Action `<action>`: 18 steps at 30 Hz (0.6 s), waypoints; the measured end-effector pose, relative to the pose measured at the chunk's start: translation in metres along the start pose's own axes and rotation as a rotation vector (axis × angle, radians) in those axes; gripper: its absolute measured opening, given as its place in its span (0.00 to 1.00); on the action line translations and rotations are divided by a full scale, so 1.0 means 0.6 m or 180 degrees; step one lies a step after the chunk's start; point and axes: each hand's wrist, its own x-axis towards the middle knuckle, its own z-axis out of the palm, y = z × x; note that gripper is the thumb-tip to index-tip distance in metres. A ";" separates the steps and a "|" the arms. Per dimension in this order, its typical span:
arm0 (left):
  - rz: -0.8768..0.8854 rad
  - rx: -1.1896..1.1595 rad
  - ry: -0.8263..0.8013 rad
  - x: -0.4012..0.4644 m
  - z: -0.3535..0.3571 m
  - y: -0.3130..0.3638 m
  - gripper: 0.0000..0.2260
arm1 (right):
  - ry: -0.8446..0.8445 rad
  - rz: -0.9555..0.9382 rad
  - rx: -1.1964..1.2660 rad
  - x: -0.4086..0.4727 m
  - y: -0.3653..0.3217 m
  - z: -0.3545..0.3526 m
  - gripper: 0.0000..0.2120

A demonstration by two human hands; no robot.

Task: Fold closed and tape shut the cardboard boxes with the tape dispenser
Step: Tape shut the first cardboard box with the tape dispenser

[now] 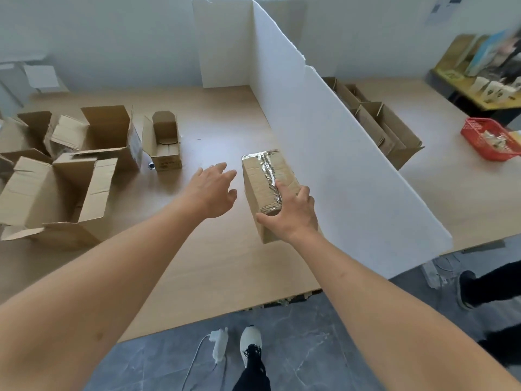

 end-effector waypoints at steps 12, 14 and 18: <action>-0.0286 -0.0204 -0.0134 0.218 0.010 -0.049 0.22 | -0.0118 0.0140 0.0187 0.258 -0.022 0.033 0.46; -0.0327 -0.0242 -0.0117 0.253 0.009 -0.056 0.21 | -0.0123 0.0169 0.0194 0.295 -0.024 0.039 0.46; -0.0406 -0.0294 -0.0150 0.318 0.016 -0.064 0.22 | -0.0173 0.0188 0.0168 0.371 -0.022 0.057 0.45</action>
